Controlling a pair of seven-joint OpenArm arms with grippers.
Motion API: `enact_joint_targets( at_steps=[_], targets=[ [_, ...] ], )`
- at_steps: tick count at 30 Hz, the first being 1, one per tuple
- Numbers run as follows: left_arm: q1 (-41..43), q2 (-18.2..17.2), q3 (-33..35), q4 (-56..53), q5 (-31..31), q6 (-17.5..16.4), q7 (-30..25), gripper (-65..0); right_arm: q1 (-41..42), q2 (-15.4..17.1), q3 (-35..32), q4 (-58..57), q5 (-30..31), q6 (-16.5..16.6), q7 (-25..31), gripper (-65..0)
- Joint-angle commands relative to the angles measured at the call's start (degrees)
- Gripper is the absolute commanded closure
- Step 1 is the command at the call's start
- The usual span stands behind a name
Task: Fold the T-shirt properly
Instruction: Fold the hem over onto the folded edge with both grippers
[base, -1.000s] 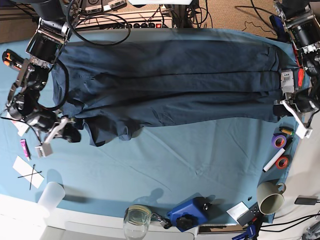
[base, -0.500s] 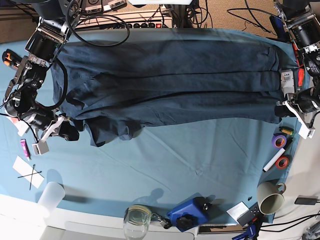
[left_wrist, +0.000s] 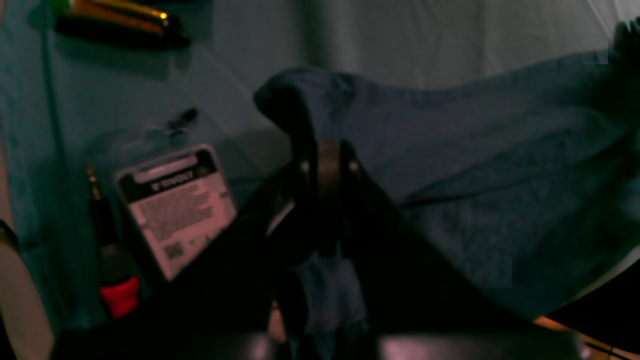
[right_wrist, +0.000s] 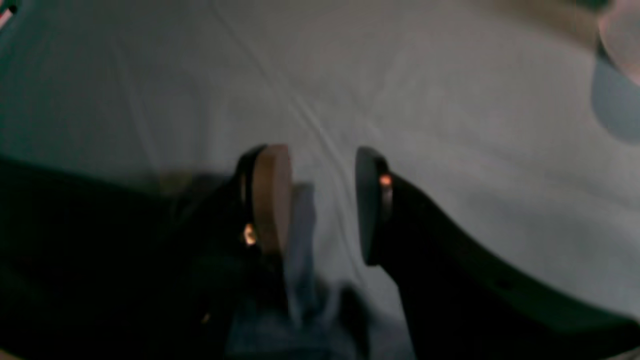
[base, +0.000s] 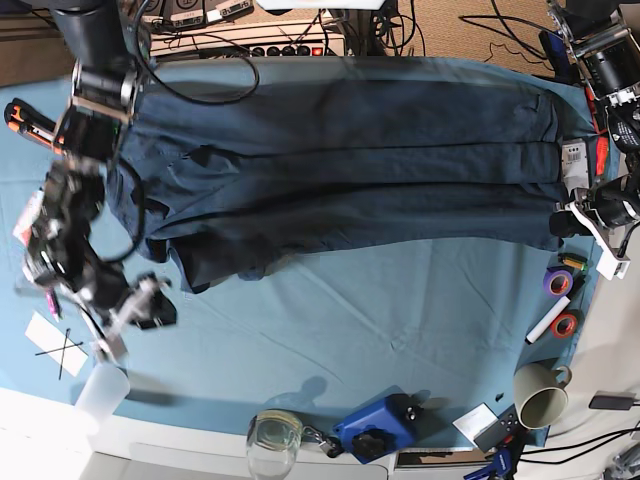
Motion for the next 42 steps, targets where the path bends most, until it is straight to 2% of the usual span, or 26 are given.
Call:
enact_joint_targets(
  at_steps=[1, 3, 8, 13, 18, 22, 24, 28, 33, 36, 39, 42],
  targets=[
    [-0.9, -1.2, -0.3, 0.9, -1.0, -0.1, -0.9, 0.0, 2.8, 0.9, -1.3, -2.0, -0.4, -0.9, 1.5, -21.8],
    [-0.9, -1.2, -0.3, 0.9, -1.0, -0.1, -0.9, 0.0, 5.9, 0.9, -4.2, -8.2, -0.7, -2.0, 2.2, -21.8],
    [-0.9, -1.2, -0.3, 0.9, -1.0, -0.1, -0.9, 0.0, 9.1, 0.9, -8.5, -19.8, -0.7, -1.9, 1.9, -21.8],
    [-0.9, -1.2, -0.3, 0.9, -1.0, -0.1, -1.3, 0.0, 8.1, 0.1, -8.9, -21.2, -0.3, 0.4, 0.3, -21.8],
    [-0.9, -1.2, -0.3, 0.9, -1.0, -0.1, -1.3, 0.0, 8.0, -0.3, -8.9, -21.2, 0.5, 0.3, -4.6, -21.8],
    [-0.9, -1.2, -0.3, 0.9, -1.0, -0.1, -1.3, 0.0, 8.0, -0.3, -8.9, -21.2, 3.1, -1.5, -7.8, -21.5],
    [-0.9, -1.2, -0.3, 0.9, -1.0, -0.1, -1.3, 0.0, 8.0, -0.3, -8.9, -21.2, 3.2, -2.9, -9.6, -17.4],
    [-0.9, -1.2, -0.3, 0.9, -1.0, -0.1, -1.3, 0.0, 8.1, -0.3, -8.9, -21.2, 3.2, -5.2, -11.0, -0.4],
    [-0.9, -1.2, -0.3, 0.9, -1.0, -0.1, -1.3, 0.0, 8.2, -0.3, -8.9, -21.0, 3.2, -7.2, -11.1, 0.0],
    [-0.9, -1.2, -0.3, 0.9, -1.0, -0.1, -1.3, 0.0, 8.4, -0.2, -8.8, -21.0, 4.7, -7.1, -11.1, 0.0],
    [-0.9, -1.2, -0.3, 0.9, -1.0, -0.1, -1.2, 0.0, 8.2, 0.0, -8.7, -19.3, 6.7, -4.7, -10.9, 0.0],
    [-0.9, -1.2, -0.3, 0.9, -1.0, 0.0, -1.0, 0.0, 7.4, 0.0, -8.7, -15.0, 8.2, -4.3, -10.6, 0.0]
  ],
)
